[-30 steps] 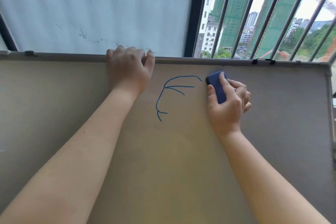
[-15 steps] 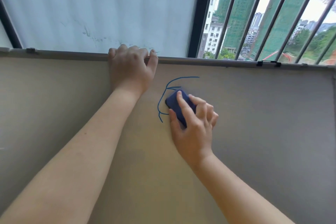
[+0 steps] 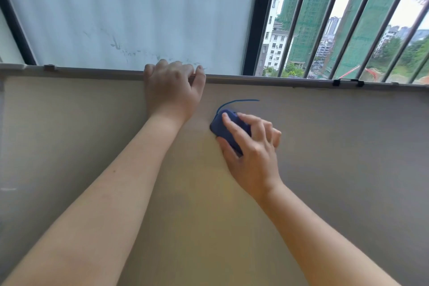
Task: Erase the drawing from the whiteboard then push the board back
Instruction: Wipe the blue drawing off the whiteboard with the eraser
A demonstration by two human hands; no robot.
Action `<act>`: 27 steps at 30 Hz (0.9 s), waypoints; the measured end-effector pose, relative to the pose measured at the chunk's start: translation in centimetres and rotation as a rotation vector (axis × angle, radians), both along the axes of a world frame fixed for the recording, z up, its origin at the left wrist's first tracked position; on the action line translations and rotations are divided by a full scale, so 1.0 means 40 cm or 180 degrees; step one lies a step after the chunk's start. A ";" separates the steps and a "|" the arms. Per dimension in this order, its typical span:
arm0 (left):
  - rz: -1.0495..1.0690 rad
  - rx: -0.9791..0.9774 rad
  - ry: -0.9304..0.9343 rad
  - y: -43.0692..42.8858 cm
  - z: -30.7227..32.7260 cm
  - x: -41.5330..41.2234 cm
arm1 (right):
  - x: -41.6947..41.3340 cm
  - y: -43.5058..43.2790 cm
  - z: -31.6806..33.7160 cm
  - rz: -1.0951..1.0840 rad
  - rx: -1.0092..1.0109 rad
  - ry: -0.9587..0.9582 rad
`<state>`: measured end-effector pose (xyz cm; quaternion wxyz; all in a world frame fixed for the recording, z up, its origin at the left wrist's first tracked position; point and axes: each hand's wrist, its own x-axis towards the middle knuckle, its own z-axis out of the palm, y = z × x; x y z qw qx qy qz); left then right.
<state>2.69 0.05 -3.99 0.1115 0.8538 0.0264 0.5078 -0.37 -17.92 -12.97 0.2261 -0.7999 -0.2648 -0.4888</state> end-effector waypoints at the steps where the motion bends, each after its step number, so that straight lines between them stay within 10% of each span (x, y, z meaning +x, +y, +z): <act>1: -0.0005 -0.0014 0.0012 0.000 -0.001 0.000 | 0.015 -0.009 0.023 -0.0070 0.0185 0.0121; 11: 0.0030 -0.0046 0.0027 -0.001 -0.001 0.000 | 0.037 0.022 0.091 -0.0590 0.1402 0.0740; 27: 0.0008 0.0047 0.0072 0.007 -0.003 -0.006 | -0.126 0.030 -0.149 0.0591 -0.0789 -0.0102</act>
